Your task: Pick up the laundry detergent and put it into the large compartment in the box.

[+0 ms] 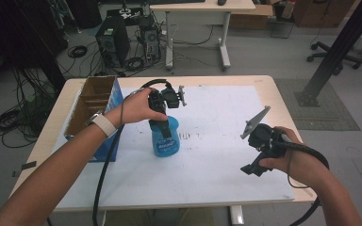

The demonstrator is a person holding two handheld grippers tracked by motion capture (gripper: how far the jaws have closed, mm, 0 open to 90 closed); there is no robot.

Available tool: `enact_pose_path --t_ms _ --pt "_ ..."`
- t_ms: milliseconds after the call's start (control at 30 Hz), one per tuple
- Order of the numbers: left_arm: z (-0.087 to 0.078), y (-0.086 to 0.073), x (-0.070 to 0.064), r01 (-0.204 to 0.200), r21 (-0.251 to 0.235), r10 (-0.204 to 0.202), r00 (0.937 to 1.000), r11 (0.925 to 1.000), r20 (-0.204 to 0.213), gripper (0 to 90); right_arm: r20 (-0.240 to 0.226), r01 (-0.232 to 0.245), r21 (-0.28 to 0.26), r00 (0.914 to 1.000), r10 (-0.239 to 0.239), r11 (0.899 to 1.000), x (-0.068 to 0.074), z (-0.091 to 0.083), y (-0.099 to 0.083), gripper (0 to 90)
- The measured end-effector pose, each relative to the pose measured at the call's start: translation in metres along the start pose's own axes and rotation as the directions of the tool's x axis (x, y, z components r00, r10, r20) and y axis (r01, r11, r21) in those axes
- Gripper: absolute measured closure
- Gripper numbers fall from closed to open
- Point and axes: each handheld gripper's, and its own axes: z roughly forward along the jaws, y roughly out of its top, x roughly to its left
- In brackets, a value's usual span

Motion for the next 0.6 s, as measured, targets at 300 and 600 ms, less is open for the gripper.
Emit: enact_pose_path --t_ms 300,600 --pt "0.0059 0.0019 0.0009 0.001 0.011 -0.001 1.0000 0.9999 0.001 10.3 -0.002 -0.004 0.000 1.0000 0.004 1.000 -0.0006 0.0011 -0.0017 9.7" --pt "0.0070 0.0029 0.0009 -0.001 0.014 0.001 1.0000 0.9999 0.005 14.1 -0.004 -0.003 -0.001 1.0000 0.003 1.000 -0.0013 0.0021 -0.0021 9.7"
